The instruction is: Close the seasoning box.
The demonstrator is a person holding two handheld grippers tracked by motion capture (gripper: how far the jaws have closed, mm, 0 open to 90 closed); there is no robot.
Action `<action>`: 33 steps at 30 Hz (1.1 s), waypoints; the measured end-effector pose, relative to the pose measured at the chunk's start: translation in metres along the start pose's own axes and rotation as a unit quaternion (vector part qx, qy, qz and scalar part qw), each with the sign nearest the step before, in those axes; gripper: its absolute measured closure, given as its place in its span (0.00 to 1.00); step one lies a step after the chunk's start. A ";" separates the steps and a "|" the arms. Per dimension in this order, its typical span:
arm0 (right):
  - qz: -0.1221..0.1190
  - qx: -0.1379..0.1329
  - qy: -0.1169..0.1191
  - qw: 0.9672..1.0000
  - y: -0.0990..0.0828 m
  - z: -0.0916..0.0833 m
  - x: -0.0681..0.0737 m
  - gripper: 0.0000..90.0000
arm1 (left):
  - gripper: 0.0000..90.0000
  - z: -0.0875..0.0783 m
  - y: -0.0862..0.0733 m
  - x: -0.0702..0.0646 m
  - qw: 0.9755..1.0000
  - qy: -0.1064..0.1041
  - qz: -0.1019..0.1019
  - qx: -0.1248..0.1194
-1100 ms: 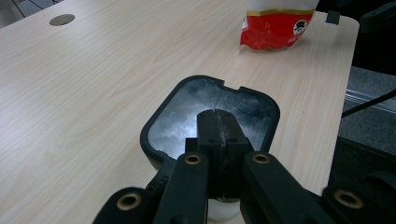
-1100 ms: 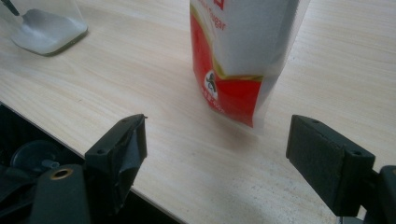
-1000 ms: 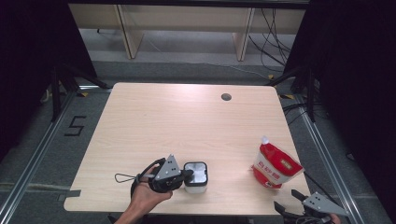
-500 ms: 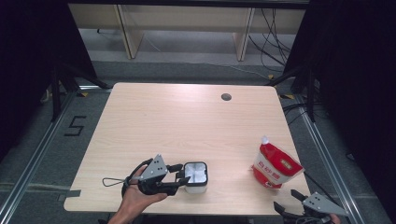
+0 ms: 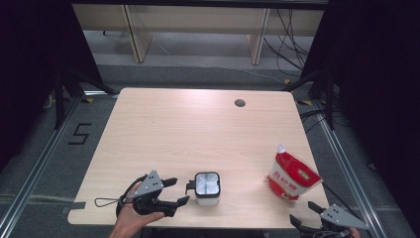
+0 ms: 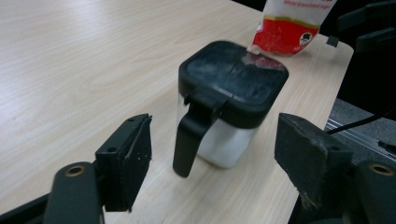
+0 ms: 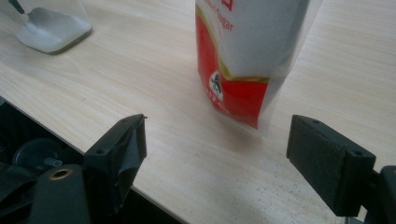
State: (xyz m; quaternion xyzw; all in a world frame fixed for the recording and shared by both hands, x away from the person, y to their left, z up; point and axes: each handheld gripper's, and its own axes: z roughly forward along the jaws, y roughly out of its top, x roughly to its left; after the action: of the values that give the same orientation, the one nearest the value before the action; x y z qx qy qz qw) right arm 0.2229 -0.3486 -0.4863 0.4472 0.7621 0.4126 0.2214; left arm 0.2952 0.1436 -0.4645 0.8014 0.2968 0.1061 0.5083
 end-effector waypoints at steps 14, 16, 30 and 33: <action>0.001 0.002 0.004 1.000 0.000 0.001 0.001 0.23 | 0.20 -0.009 -0.028 0.004 0.999 0.011 -0.026 0.023; 0.002 0.002 0.005 1.000 0.000 0.001 0.001 0.23 | 0.19 -0.012 -0.033 0.005 0.999 0.020 -0.020 0.033; -0.005 0.019 0.014 1.000 -0.002 0.006 0.006 0.23 | 0.19 -0.029 -0.050 -0.003 0.998 0.045 -0.034 0.035; 0.007 0.027 0.021 0.999 -0.002 0.005 0.008 0.22 | 0.20 -0.029 -0.053 -0.004 0.997 0.059 -0.030 0.041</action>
State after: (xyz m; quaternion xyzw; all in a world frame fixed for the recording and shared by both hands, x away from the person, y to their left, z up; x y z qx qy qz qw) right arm 0.2218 -0.3403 -0.4907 0.4499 0.7743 0.4023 0.1904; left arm 0.2590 0.1799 -0.4974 0.8046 0.3540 0.1258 0.4598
